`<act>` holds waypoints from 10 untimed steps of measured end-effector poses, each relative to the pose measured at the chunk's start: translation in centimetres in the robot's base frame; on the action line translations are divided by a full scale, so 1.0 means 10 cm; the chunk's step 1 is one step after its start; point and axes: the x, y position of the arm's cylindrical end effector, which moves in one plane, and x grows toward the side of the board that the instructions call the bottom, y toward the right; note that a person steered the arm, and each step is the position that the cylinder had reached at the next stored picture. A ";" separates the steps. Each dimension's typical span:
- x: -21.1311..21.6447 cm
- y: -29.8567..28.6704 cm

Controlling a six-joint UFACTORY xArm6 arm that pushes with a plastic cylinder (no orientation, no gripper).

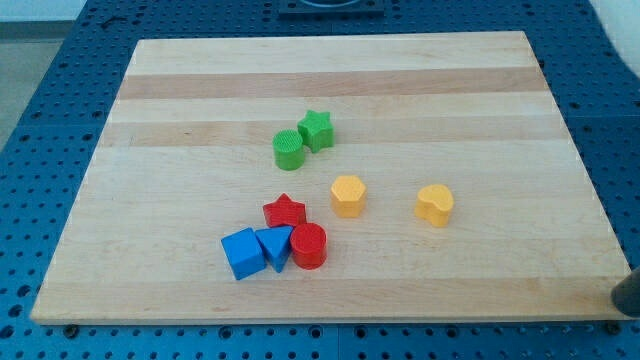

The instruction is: Point your arm close to the blue triangle

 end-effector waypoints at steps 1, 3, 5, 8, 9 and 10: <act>-0.01 -0.61; 0.00 -1.68; -0.01 -1.70; -0.07 -3.07; -0.07 -3.07; -0.28 -3.18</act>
